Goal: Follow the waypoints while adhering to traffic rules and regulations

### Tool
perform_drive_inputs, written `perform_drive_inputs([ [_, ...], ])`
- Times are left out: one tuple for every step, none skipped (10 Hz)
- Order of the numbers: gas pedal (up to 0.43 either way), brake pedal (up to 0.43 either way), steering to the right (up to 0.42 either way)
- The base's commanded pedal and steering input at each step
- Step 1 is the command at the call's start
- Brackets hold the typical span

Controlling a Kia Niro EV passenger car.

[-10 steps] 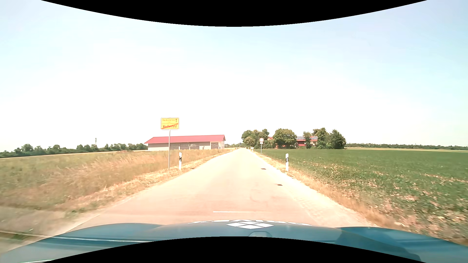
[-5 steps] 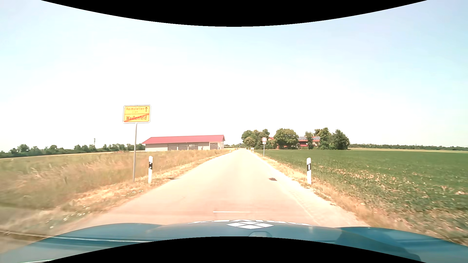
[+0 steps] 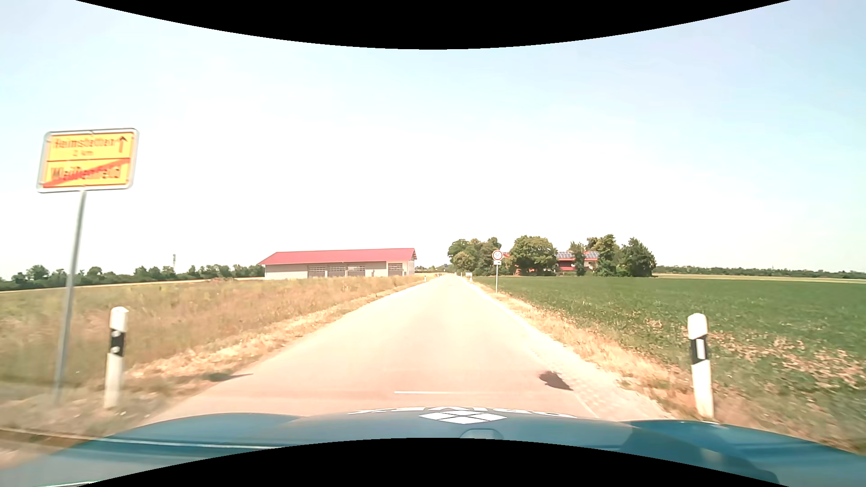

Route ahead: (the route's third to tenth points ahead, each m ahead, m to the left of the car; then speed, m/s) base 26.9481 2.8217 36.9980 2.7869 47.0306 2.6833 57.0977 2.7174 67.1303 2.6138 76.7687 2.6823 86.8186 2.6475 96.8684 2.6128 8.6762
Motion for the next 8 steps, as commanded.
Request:
perform_drive_inputs([
  [0.197,0.0,-0.002],
  [0.197,0.0,-0.001],
  [0.22,0.0,-0.001],
  [0.248,0.0,0.0],
  [0.248,0.0,-0.001],
  [0.248,0.0,0.0],
  [0.248,0.0,-0.001],
  [0.248,0.0,0.0],
])
